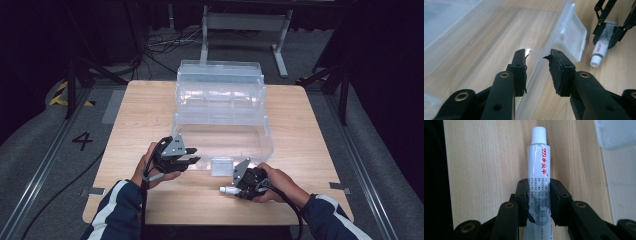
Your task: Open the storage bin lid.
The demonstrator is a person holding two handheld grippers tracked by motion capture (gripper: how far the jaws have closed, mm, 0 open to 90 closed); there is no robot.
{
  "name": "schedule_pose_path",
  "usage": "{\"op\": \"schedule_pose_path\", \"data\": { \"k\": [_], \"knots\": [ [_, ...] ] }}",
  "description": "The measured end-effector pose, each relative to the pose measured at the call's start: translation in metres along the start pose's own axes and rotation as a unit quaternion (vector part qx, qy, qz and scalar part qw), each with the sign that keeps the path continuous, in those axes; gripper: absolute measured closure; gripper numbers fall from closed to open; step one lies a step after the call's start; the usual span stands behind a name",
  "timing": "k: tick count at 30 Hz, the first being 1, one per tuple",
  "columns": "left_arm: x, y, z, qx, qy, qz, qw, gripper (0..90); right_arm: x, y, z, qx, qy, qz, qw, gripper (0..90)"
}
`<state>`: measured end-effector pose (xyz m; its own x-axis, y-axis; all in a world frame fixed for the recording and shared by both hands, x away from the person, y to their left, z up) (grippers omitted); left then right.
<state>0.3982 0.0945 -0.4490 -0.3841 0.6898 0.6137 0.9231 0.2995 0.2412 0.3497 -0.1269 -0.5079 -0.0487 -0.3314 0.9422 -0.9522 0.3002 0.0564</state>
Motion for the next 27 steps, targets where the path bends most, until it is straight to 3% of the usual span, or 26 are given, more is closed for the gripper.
{"op": "schedule_pose_path", "data": {
  "k": [2, 7, 13, 14, 19, 27],
  "knots": [
    [0.004, 0.001, 0.000, 0.002, 0.002, -0.009, 1.0000, 60.2, 0.001, -0.002, 0.001, 0.009, 0.000, 0.004, 0.9999, 70.5],
    [0.012, 0.002, 0.000, 0.005, 0.008, -0.027, 0.9996, 55.2, 0.004, -0.003, 0.005, 0.002, 0.001, 0.003, 1.0000, 70.5],
    [0.023, 0.004, 0.004, 0.013, 0.017, -0.053, 0.9984, 42.3, 0.005, -0.005, 0.008, 0.000, -0.001, 0.002, 1.0000, 70.5],
    [0.027, 0.004, 0.006, 0.020, 0.020, -0.067, 0.9974, 37.3, 0.006, -0.007, 0.008, 0.004, -0.005, 0.003, 1.0000, 70.5],
    [0.038, 0.004, 0.013, 0.033, 0.019, -0.092, 0.9951, 29.2, 0.009, -0.007, 0.010, 0.000, 0.000, 0.006, 1.0000, 70.5],
    [0.048, 0.000, 0.031, 0.045, 0.029, -0.094, 0.9941, 23.9, 0.011, -0.010, 0.012, 0.003, -0.006, 0.003, 1.0000, 70.5]
  ]
}}
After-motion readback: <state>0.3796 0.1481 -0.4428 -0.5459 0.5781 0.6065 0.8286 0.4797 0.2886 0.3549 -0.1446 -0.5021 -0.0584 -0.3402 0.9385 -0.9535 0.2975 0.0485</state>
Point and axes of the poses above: each handheld gripper's, and its own axes: x roughly backward along the jaws, z roughly out of its underside, y roughly to its left, the point moved 6 cm from there along -x, roughly forward along the jaws, and after that the axes turned 10 degrees about -x, right-handed, at the moved point
